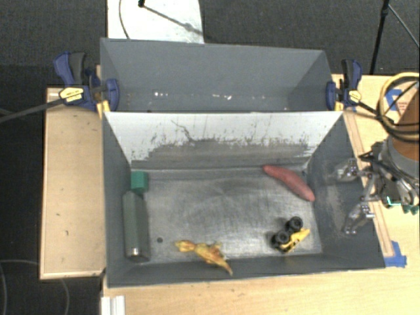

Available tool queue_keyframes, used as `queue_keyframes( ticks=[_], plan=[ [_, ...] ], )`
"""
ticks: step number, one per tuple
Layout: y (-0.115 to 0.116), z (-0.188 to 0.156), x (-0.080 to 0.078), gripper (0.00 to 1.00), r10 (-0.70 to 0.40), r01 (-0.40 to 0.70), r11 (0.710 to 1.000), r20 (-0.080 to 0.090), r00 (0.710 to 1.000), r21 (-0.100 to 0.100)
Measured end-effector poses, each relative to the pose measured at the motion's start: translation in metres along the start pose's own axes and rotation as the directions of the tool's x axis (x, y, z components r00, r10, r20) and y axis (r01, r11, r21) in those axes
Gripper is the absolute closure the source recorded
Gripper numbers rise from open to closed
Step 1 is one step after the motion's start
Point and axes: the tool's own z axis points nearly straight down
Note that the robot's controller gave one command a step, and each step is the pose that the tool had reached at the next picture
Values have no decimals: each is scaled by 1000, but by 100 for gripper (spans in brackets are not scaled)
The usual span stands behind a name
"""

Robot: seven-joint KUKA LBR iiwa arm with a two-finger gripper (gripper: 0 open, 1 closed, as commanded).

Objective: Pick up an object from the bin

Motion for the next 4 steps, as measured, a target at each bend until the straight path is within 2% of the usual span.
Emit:
queue_keyframes(
  ticks=[1, 2, 3, 4],
  plan=[
    [1, -4, -2, 0, -5, 5, 1000, 8, 1000, 2],
    [10, 46, -4, 0, -23, 23, 1000, 14, 1000, 4],
    [26, 112, -21, 0, -196, 196, 981, 11, 981, 4],
    [60, 167, 3, 100, -340, 340, 940, 11, 940, 6]
  ],
)
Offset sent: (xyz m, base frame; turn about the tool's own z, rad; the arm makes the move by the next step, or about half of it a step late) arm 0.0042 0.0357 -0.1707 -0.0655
